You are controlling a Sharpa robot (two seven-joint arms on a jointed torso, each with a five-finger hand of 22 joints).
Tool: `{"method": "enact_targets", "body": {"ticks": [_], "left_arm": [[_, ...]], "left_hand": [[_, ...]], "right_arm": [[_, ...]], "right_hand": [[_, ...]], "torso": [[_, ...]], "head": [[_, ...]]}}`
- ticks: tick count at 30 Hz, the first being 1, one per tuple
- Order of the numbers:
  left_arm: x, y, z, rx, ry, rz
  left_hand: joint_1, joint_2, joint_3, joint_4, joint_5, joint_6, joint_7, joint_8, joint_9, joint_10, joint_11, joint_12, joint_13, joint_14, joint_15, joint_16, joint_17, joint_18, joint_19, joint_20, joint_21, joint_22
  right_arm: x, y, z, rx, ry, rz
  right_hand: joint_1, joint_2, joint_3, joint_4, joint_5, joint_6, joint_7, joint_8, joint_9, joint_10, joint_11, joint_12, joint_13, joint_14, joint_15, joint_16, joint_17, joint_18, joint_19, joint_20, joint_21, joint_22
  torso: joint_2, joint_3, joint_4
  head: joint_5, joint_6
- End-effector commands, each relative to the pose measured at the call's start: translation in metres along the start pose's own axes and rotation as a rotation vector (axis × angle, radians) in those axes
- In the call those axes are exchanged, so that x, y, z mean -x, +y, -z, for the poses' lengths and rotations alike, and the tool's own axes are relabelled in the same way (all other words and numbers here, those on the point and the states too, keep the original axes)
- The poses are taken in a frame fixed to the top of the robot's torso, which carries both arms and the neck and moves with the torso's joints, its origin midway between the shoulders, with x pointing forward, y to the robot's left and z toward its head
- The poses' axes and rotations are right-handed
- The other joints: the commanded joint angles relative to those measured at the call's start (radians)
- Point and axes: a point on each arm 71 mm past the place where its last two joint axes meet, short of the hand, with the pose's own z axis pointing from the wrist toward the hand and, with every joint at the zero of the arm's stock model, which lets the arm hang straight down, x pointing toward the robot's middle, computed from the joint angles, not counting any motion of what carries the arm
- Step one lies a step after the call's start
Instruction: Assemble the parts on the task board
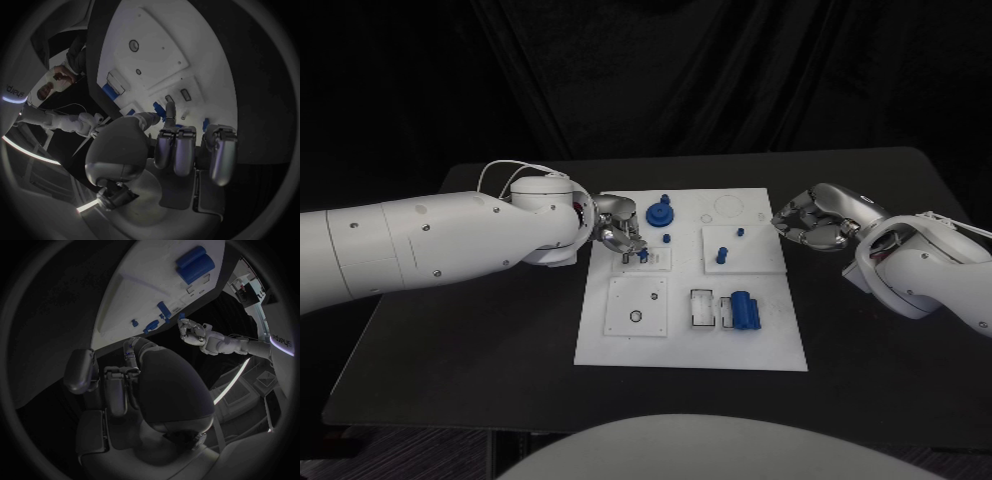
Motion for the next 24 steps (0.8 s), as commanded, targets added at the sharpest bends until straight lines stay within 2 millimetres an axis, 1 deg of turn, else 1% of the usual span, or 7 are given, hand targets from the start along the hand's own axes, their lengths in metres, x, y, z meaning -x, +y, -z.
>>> {"method": "enact_targets", "body": {"ticks": [1,5,9,14,17,24], "left_arm": [[-0.0027,-0.0017,0.0001,0.060,0.001,0.068],[-0.0036,-0.0042,0.0008,0.068,-0.054,0.100],[-0.0043,-0.0045,0.0025,0.062,-0.113,0.107],[-0.0047,-0.0036,0.0055,0.050,-0.176,0.117],[-0.0049,-0.0024,0.0068,0.046,-0.195,0.122],[-0.0046,0.0003,0.0081,0.043,-0.225,0.133]], "left_hand": [[0.009,0.004,-0.008,-0.006,0.010,0.001,0.005,0.002,-0.001,0.105,0.006,0.004,0.263,0.104,0.005,0.003,0.263,0.003,0.073,0.003,-0.011,0.250],[0.025,0.000,-0.015,-0.020,0.028,0.007,0.002,0.007,0.002,0.105,0.005,0.004,0.263,0.104,0.004,0.003,0.263,0.011,0.049,0.004,-0.027,0.238],[0.037,-0.005,-0.019,-0.030,0.039,0.013,-0.001,0.013,0.007,0.105,0.002,0.004,0.263,0.104,0.001,0.003,0.263,0.012,0.048,0.002,-0.031,0.236],[0.045,-0.013,-0.024,-0.039,0.033,0.023,-0.005,0.022,0.011,0.105,-0.001,0.004,0.263,0.104,-0.001,0.003,0.263,0.011,0.050,0.000,-0.031,0.236],[0.048,-0.020,-0.030,-0.042,0.016,0.026,-0.007,0.025,0.013,0.105,-0.003,0.004,0.263,0.104,-0.003,0.003,0.263,0.012,0.048,-0.002,-0.033,0.235],[0.050,-0.024,-0.034,-0.045,0.006,0.024,-0.008,0.025,0.012,0.105,-0.004,0.004,0.263,0.104,-0.004,0.003,0.263,0.016,0.038,-0.003,-0.042,0.229]], "right_arm": [[-0.0007,-0.0019,0.0007,-0.021,0.004,-0.003],[-0.0006,-0.0019,0.0009,-0.021,0.004,-0.008],[-0.0006,-0.0019,0.0010,-0.022,0.004,-0.009],[-0.0005,-0.0021,0.0010,-0.023,0.003,-0.010],[-0.0006,-0.0018,0.0008,-0.022,0.003,-0.010],[-0.0006,-0.0019,0.0006,-0.022,0.003,-0.010]], "right_hand": [[-0.003,0.006,0.005,-0.002,0.006,0.004,0.004,-0.005,0.001,0.091,-0.003,-0.004,0.250,0.104,-0.002,-0.005,0.257,0.002,-0.005,-0.004,-0.005,0.147],[-0.003,0.006,0.005,-0.002,0.006,0.004,0.004,-0.005,0.001,0.091,-0.003,-0.004,0.250,0.104,-0.002,-0.005,0.257,0.002,-0.005,-0.004,-0.005,0.147],[-0.003,0.006,0.005,-0.002,0.006,0.004,0.004,-0.005,0.001,0.091,-0.003,-0.004,0.250,0.104,-0.002,-0.005,0.257,0.002,-0.005,-0.004,-0.005,0.147],[-0.003,0.005,0.005,-0.003,0.006,0.003,0.004,-0.005,0.001,0.090,-0.003,-0.005,0.249,0.104,-0.002,-0.006,0.256,0.002,-0.005,-0.004,-0.007,0.146],[-0.003,0.005,0.005,-0.003,0.006,0.003,0.004,-0.005,0.001,0.090,-0.003,-0.005,0.249,0.104,-0.002,-0.006,0.256,0.002,-0.005,-0.004,-0.007,0.146],[-0.003,0.005,0.005,-0.003,0.006,0.003,0.004,-0.005,0.001,0.090,-0.003,-0.005,0.249,0.104,-0.002,-0.006,0.256,0.002,-0.005,-0.004,-0.007,0.146]], "torso": [[-0.001,0.0007,-0.0001],[-0.002,0.0001,-0.0013],[-0.001,-0.0009,-0.0008],[-0.001,-0.0006,0.0001],[0.000,-0.0002,0.0000],[-0.001,0.0008,0.0002]], "head": [[0.001,0.000],[0.004,0.000],[0.005,0.000],[0.006,0.000],[0.007,0.000],[0.008,0.000]]}}
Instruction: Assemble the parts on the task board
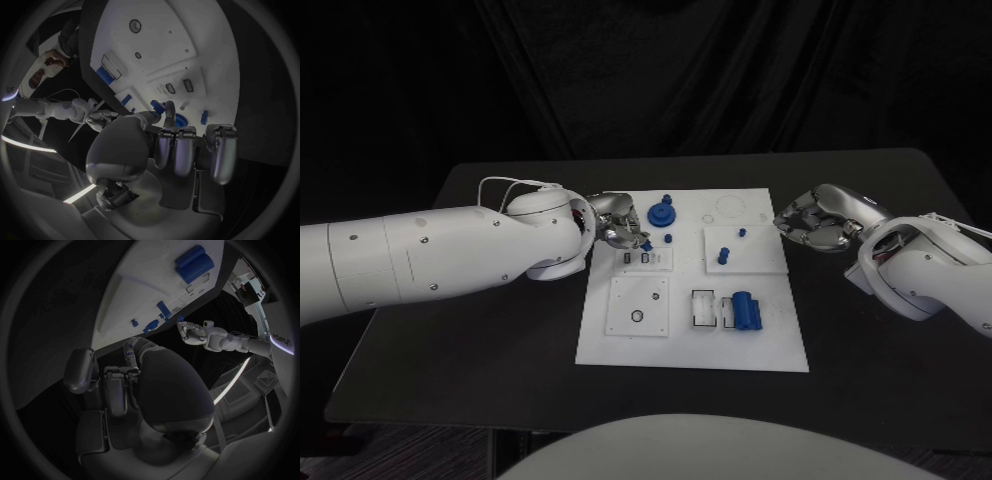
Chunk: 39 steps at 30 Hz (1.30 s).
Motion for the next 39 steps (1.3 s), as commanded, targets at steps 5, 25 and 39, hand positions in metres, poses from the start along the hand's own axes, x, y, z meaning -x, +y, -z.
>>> {"method": "enact_targets", "body": {"ticks": [5,25,39], "left_arm": [[0.002,0.000,0.001,-0.021,-0.069,0.021],[-0.021,0.009,0.010,-0.151,-0.314,-0.136],[-0.032,0.012,0.015,-0.243,-0.445,-0.149]], "left_hand": [[0.012,-0.004,-0.003,-0.009,-0.006,0.002,-0.001,0.003,-0.002,0.105,-0.004,0.004,0.263,0.104,-0.005,0.003,0.263,0.020,0.024,-0.004,-0.017,0.221],[0.014,-0.017,-0.010,-0.010,-0.014,0.008,-0.003,0.005,-0.004,0.105,-0.005,0.004,0.263,0.104,-0.006,0.003,0.263,0.017,0.035,-0.005,-0.011,0.226],[0.012,-0.024,-0.012,-0.003,-0.017,0.018,-0.005,-0.001,-0.016,0.105,-0.008,0.004,0.263,0.104,-0.009,0.003,0.263,0.015,0.042,-0.008,-0.008,0.229]], "right_arm": [[0.000,-0.002,0.000,-0.017,0.001,-0.002],[0.000,-0.002,0.001,-0.017,-0.001,-0.001],[0.000,-0.003,0.001,-0.017,-0.002,-0.001]], "right_hand": [[-0.003,0.005,0.006,-0.003,0.006,0.002,0.004,-0.006,0.001,0.091,-0.003,-0.005,0.250,0.104,-0.002,-0.006,0.256,0.002,-0.005,-0.004,-0.003,0.146],[-0.003,0.005,0.006,-0.003,0.006,0.002,0.004,-0.006,0.001,0.091,-0.003,-0.005,0.250,0.104,-0.002,-0.006,0.256,0.002,-0.005,-0.004,-0.003,0.146],[-0.003,0.005,0.007,-0.004,0.006,0.001,0.004,-0.007,0.001,0.090,-0.002,-0.005,0.249,0.104,-0.002,-0.005,0.256,0.002,-0.006,-0.004,-0.004,0.146]], "torso": [[-0.001,0.0001,0.0015],[-0.003,0.0022,-0.0005],[0.000,-0.0001,0.0008]], "head": [[0.002,0.000],[0.011,0.000],[0.008,0.000]]}}
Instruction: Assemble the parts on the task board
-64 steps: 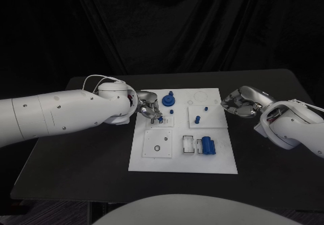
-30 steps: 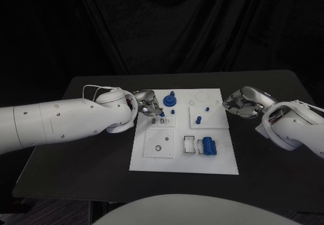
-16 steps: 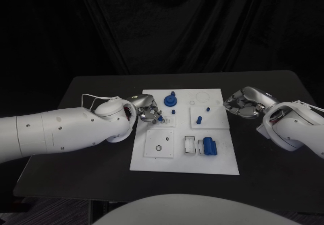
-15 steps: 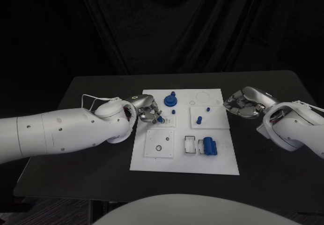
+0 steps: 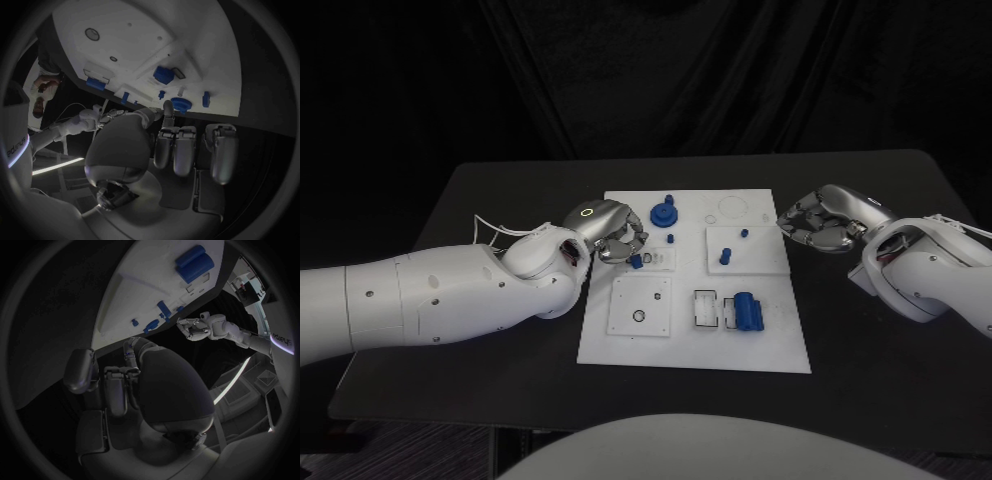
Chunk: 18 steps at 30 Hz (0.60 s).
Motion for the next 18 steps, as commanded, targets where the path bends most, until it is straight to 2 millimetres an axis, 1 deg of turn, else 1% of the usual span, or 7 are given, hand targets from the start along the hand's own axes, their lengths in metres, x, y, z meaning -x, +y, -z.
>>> {"method": "enact_targets", "body": {"ticks": [1,7,9,11,12,14,18], "left_arm": [[0.005,-0.004,0.002,-0.087,-0.097,-0.012],[0.009,-0.002,0.008,-0.158,-0.134,-0.011],[0.009,-0.002,0.012,-0.186,-0.110,-0.015],[0.008,-0.001,0.015,-0.197,-0.065,-0.008],[0.007,0.000,0.017,-0.200,-0.037,0.000],[0.008,0.005,0.020,-0.200,0.049,0.025],[0.014,0.012,0.019,-0.181,0.156,0.064]], "left_hand": [[0.001,-0.014,-0.005,0.008,-0.011,0.008,-0.002,-0.003,-0.005,0.105,-0.008,0.004,0.263,0.104,-0.009,0.003,0.263,0.007,0.041,-0.008,0.000,0.228],[0.023,-0.026,-0.014,0.018,-0.088,-0.019,0.007,-0.035,-0.030,0.105,0.000,0.004,0.263,0.104,-0.005,0.003,0.263,0.010,0.034,-0.006,-0.010,0.222],[0.059,-0.032,-0.012,0.007,-0.142,-0.018,0.008,-0.043,-0.042,0.105,0.002,0.004,0.263,0.104,-0.001,0.003,0.263,0.007,0.041,-0.003,-0.005,0.227],[0.105,-0.038,-0.003,0.005,-0.252,-0.027,0.018,-0.078,-0.088,0.105,0.010,0.004,0.263,0.104,0.004,0.003,0.263,-0.008,0.083,0.002,0.033,0.252],[0.112,-0.041,-0.004,0.008,-0.259,-0.025,0.018,-0.086,-0.103,0.105,0.012,0.004,0.263,0.104,0.006,0.003,0.263,-0.008,0.085,0.004,0.035,0.254],[0.166,-0.059,0.004,0.010,-0.317,-0.054,0.045,-0.119,-0.228,0.105,0.034,0.004,0.263,0.104,0.023,0.003,0.263,-0.014,0.102,0.019,0.050,0.263],[0.212,-0.077,0.009,0.019,-0.329,-0.148,0.078,-0.117,-0.426,0.105,0.055,0.004,0.263,0.104,0.042,0.003,0.263,-0.015,0.103,0.037,0.051,0.263]], "right_arm": [[0.000,-0.002,0.001,-0.013,-0.001,-0.001],[0.000,-0.003,0.002,-0.014,-0.004,0.000],[0.001,-0.003,0.002,-0.014,-0.004,0.000],[0.001,-0.003,0.002,-0.014,-0.005,0.000],[0.001,-0.003,0.002,-0.014,-0.005,0.000],[0.001,-0.003,0.001,-0.015,-0.005,0.000],[0.000,-0.003,0.001,-0.015,-0.006,0.001]], "right_hand": [[-0.003,0.005,0.004,-0.001,0.006,0.001,0.004,-0.003,0.001,0.090,-0.002,-0.005,0.248,0.104,-0.002,-0.005,0.256,0.002,-0.006,-0.004,-0.004,0.146],[-0.003,0.005,0.004,-0.001,0.006,0.001,0.004,-0.003,0.001,0.090,-0.002,-0.005,0.248,0.104,-0.002,-0.005,0.256,0.002,-0.006,-0.004,-0.004,0.146],[-0.003,0.005,0.004,-0.001,0.006,0.001,0.004,-0.003,0.001,0.090,-0.002,-0.005,0.248,0.104,-0.002,-0.005,0.256,0.002,-0.006,-0.004,-0.004,0.146],[-0.003,0.005,0.004,-0.001,0.006,0.001,0.004,-0.003,0.001,0.090,-0.002,-0.005,0.248,0.104,-0.002,-0.005,0.256,0.002,-0.006,-0.004,-0.004,0.146],[-0.003,0.005,0.004,-0.001,0.006,0.001,0.004,-0.003,0.001,0.090,-0.002,-0.005,0.248,0.104,-0.002,-0.005,0.256,0.002,-0.006,-0.004,-0.004,0.146],[-0.003,0.005,0.004,-0.001,0.006,0.001,0.004,-0.003,0.001,0.090,-0.002,-0.005,0.248,0.104,-0.002,-0.005,0.256,0.002,-0.006,-0.004,-0.004,0.146],[-0.003,0.005,0.004,-0.001,0.006,0.001,0.004,-0.003,0.001,0.090,-0.002,-0.005,0.248,0.104,-0.002,-0.005,0.256,0.002,-0.006,-0.004,-0.004,0.146]], "torso": [[0.001,-0.0007,-0.0003],[0.001,-0.0012,-0.0008],[0.002,-0.0016,-0.0006],[0.002,-0.0018,-0.0008],[0.002,-0.0018,-0.0008],[0.001,-0.0016,-0.0009],[0.000,-0.0006,0.0001]], "head": [[-0.001,0.000],[0.002,0.000],[0.001,0.000],[0.003,0.000],[0.004,0.000],[0.006,0.000],[0.004,0.000]]}}
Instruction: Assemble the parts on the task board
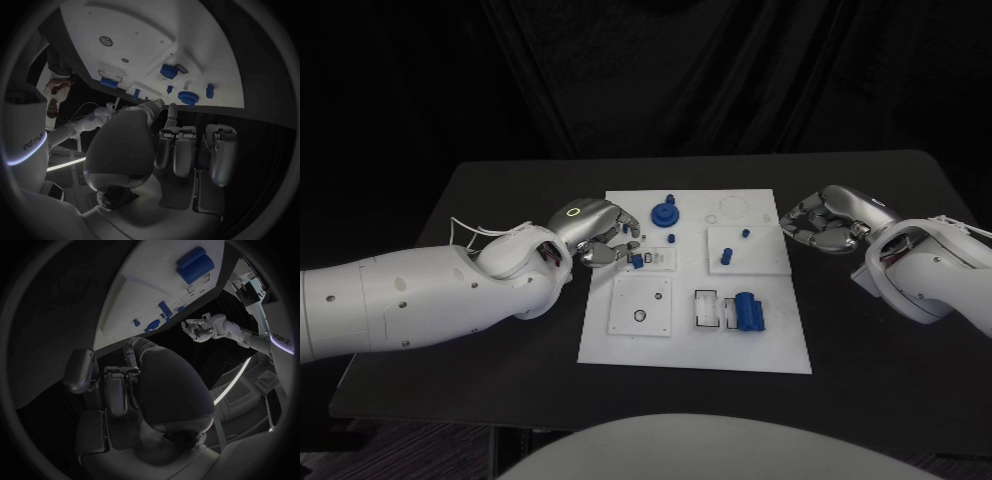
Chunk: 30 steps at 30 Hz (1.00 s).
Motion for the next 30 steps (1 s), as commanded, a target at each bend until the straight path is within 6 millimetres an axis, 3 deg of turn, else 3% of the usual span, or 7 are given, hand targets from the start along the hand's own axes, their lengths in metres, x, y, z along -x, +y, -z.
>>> {"method": "enact_targets", "body": {"ticks": [1,5,8,16,23,26,30], "left_arm": [[-0.001,-0.001,-0.002,-0.039,0.190,0.088],[0.004,0.004,-0.005,-0.042,0.292,0.099],[0.004,0.005,-0.007,-0.068,0.340,0.072],[0.002,0.008,-0.013,-0.122,0.384,-0.013],[0.015,0.019,-0.009,-0.152,0.229,-0.045],[0.026,0.023,-0.002,-0.160,0.090,-0.022],[0.041,0.029,0.010,-0.159,-0.074,0.046]], "left_hand": [[0.035,-0.010,0.000,-0.002,-0.016,-0.050,0.023,-0.002,-0.125,0.104,0.019,0.004,0.263,0.106,0.020,0.003,0.263,-0.014,0.105,0.017,0.003,0.263],[0.079,-0.016,-0.003,-0.027,-0.030,-0.070,0.013,-0.003,-0.204,0.104,0.006,0.004,0.263,0.106,0.013,0.003,0.263,-0.014,0.105,0.015,0.003,0.263],[0.118,-0.024,-0.010,-0.049,-0.041,-0.083,-0.028,-0.001,-0.252,0.104,-0.023,0.004,0.263,0.106,-0.006,0.003,0.263,-0.014,0.105,0.002,0.003,0.263],[0.132,-0.034,-0.051,-0.047,-0.052,-0.079,-0.085,0.002,-0.313,0.104,-0.063,0.004,0.263,0.106,-0.042,0.003,0.263,-0.014,0.105,-0.033,0.003,0.263],[0.113,-0.020,-0.097,-0.018,-0.036,-0.053,-0.072,0.008,-0.346,0.104,-0.064,0.004,0.263,0.106,-0.048,0.003,0.263,-0.014,0.105,-0.043,0.003,0.263],[0.090,-0.011,-0.120,0.011,-0.034,-0.035,-0.061,0.012,-0.359,0.104,-0.057,0.004,0.263,0.106,-0.043,0.003,0.263,-0.014,0.105,-0.040,0.003,0.263],[0.082,-0.001,-0.139,0.032,-0.025,-0.008,-0.044,0.019,-0.370,0.104,-0.044,0.004,0.263,0.106,-0.034,0.003,0.263,-0.014,0.105,-0.033,0.003,0.263]], "right_arm": [[0.000,-0.001,0.000,-0.012,-0.005,0.000],[0.000,-0.001,0.000,-0.006,-0.014,-0.001],[0.001,0.000,0.000,0.001,-0.021,-0.002],[0.002,0.004,0.003,0.030,-0.048,-0.008],[0.006,0.024,0.013,0.097,-0.153,0.004],[0.005,0.040,0.019,0.135,-0.191,0.030],[-0.002,0.067,0.020,0.188,-0.209,0.060]], "right_hand": [[-0.003,0.005,0.004,-0.001,0.006,0.001,0.004,-0.003,0.001,0.090,-0.002,-0.005,0.248,0.104,-0.002,-0.005,0.256,0.002,-0.006,-0.004,-0.004,0.146],[-0.003,0.005,0.004,-0.001,0.006,0.001,0.004,-0.003,0.001,0.090,-0.002,-0.005,0.248,0.104,-0.002,-0.005,0.256,0.002,-0.006,-0.004,-0.004,0.146],[-0.003,0.005,0.005,-0.002,0.006,0.001,0.004,-0.004,0.001,0.091,-0.002,-0.004,0.249,0.104,-0.002,-0.005,0.257,0.002,-0.005,-0.004,-0.003,0.146],[-0.002,0.005,0.005,-0.003,0.006,0.001,0.004,-0.004,0.001,0.093,-0.002,-0.003,0.252,0.105,-0.002,-0.003,0.259,0.001,-0.003,-0.004,0.002,0.148],[-0.016,-0.002,-0.001,0.005,0.002,-0.001,0.006,-0.006,0.001,0.094,-0.001,-0.002,0.252,0.106,-0.001,0.000,0.261,0.000,-0.001,-0.004,0.005,0.149],[-0.072,-0.038,-0.041,0.038,-0.095,-0.006,0.005,-0.013,-0.001,0.104,-0.001,0.006,0.263,0.107,0.000,0.003,0.263,-0.007,0.015,-0.002,0.042,0.159],[-0.116,-0.061,-0.075,0.060,-0.148,-0.005,0.004,-0.017,-0.002,0.104,-0.001,0.006,0.263,0.107,0.000,0.003,0.263,-0.011,0.026,-0.003,0.065,0.165]], "torso": [[-0.001,0.0010,0.0013],[-0.001,0.0006,0.0013],[-0.002,0.0009,-0.0001],[-0.003,0.0027,-0.0025],[0.002,0.0005,-0.0040],[0.003,-0.0015,-0.0021],[0.005,-0.0045,-0.0033]], "head": [[-0.001,0.000],[0.001,0.000],[0.004,0.000],[-0.001,0.000],[-0.008,0.000],[-0.014,0.000],[-0.015,0.000]]}}
